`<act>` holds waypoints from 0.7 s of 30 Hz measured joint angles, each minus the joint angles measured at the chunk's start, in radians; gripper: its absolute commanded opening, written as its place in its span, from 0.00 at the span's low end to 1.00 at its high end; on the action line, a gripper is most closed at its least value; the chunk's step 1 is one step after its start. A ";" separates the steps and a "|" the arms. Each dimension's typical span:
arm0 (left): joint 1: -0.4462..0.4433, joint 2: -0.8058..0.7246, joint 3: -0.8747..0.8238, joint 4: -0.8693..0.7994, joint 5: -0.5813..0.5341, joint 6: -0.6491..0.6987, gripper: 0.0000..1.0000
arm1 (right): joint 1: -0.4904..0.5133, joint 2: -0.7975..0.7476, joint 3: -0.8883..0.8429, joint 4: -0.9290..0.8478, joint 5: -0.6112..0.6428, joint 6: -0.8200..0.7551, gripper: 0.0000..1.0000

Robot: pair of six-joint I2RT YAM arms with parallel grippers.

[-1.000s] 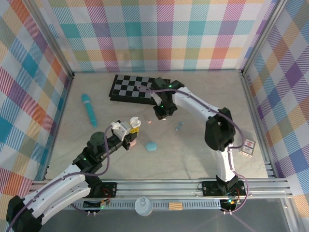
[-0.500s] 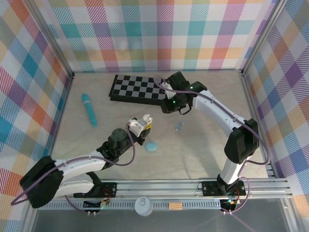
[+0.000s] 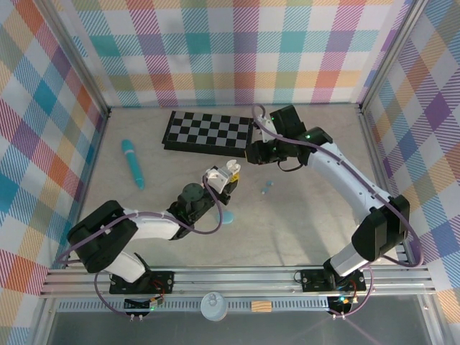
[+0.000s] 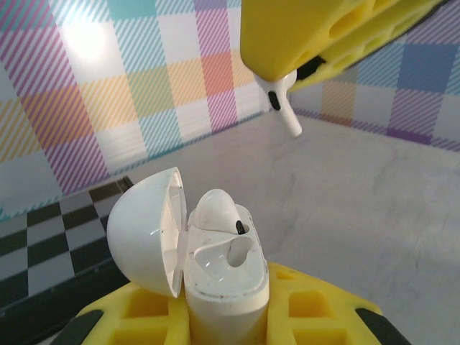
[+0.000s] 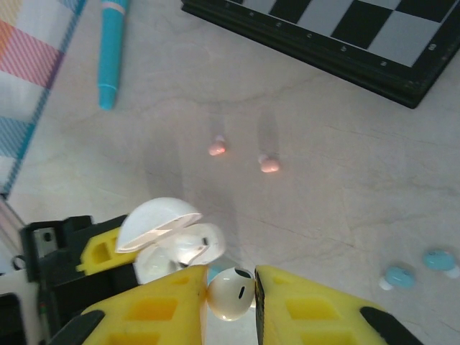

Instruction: Insert the wireless bluetooth earbuds into the charging case

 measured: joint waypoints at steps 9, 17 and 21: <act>0.000 0.142 0.061 0.113 0.001 -0.019 0.00 | -0.026 -0.013 -0.087 0.130 -0.134 0.105 0.24; -0.003 0.160 0.103 0.141 0.014 -0.023 0.00 | -0.031 -0.019 -0.117 0.192 -0.169 0.152 0.23; -0.010 0.160 0.103 0.144 0.018 -0.023 0.00 | -0.032 -0.019 -0.117 0.210 -0.174 0.164 0.23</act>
